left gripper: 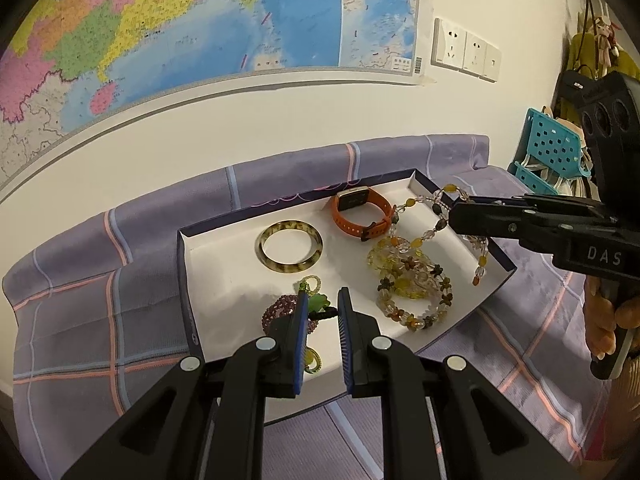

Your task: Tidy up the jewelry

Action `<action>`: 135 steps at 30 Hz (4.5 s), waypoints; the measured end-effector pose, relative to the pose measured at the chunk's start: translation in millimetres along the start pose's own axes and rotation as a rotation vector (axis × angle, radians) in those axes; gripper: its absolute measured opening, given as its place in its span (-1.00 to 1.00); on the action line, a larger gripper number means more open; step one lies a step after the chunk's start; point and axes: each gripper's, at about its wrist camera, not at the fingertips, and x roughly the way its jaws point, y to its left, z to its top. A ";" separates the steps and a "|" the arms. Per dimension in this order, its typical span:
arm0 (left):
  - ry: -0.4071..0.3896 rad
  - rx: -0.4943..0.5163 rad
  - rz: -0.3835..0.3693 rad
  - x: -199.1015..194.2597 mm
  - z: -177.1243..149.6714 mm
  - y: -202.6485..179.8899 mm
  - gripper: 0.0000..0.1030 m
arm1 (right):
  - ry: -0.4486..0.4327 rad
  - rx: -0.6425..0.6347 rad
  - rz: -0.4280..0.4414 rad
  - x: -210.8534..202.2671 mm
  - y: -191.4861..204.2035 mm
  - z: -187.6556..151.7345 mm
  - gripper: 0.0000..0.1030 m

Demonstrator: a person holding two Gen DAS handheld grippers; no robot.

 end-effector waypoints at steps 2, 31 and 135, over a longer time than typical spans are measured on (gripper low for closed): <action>0.003 -0.003 0.004 1.7 0.6 0.6 -0.75 | 0.003 0.001 -0.001 1.8 -0.5 0.1 -0.68; 0.070 -0.051 0.033 38.2 5.5 10.6 -0.75 | 0.066 0.040 -0.029 41.3 -19.5 3.7 -0.68; -0.036 -0.215 0.242 -48.2 -98.8 -33.8 0.87 | -0.010 -0.036 -0.304 -23.6 61.6 -130.6 0.89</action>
